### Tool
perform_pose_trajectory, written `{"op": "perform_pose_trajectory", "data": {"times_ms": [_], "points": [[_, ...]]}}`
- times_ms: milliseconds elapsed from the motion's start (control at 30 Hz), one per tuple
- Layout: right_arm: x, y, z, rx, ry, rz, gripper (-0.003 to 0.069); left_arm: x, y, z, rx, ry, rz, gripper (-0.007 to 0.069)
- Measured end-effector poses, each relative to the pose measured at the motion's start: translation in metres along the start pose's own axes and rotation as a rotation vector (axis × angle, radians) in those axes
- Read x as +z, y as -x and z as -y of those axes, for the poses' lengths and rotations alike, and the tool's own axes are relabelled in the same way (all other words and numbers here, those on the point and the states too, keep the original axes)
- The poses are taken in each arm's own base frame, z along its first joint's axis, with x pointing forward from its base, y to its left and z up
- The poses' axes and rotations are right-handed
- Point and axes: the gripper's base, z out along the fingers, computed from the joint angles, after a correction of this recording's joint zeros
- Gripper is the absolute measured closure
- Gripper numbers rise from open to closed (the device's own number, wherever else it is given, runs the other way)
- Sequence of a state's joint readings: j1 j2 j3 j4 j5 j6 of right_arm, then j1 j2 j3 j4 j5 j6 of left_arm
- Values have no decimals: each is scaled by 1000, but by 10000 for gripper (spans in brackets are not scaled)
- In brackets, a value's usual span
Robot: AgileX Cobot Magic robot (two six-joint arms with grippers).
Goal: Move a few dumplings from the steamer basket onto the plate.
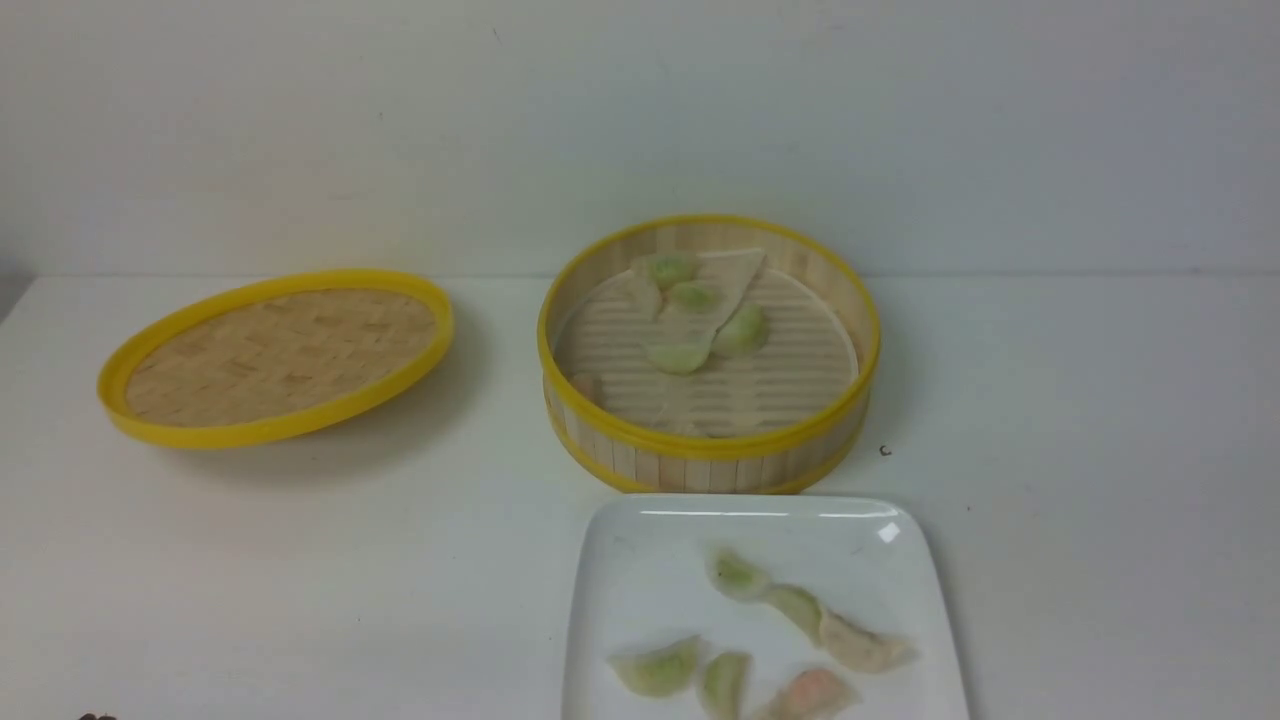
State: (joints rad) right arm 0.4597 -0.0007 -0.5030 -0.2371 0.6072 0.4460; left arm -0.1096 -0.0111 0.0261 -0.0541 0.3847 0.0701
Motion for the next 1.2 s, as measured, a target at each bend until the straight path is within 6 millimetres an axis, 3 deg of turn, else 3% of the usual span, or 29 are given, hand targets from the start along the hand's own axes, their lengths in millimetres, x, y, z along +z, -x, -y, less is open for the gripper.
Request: {"op": "perform_pose_trajectory", "data": {"times_ms": [500, 800, 933, 1200], "points": [[3, -2, -4, -3, 54, 28, 670, 0, 0, 0, 1, 0, 0, 631], [17, -27, -10, -108, 166, 75, 670, 0, 0, 0, 1, 0, 0, 631], [23, -50, -4, -174, 96, 38, 670, 0, 0, 0, 1, 0, 0, 631], [35, -138, 35, -219, -289, -217, 670, 0, 0, 0, 1, 0, 0, 631]]}}
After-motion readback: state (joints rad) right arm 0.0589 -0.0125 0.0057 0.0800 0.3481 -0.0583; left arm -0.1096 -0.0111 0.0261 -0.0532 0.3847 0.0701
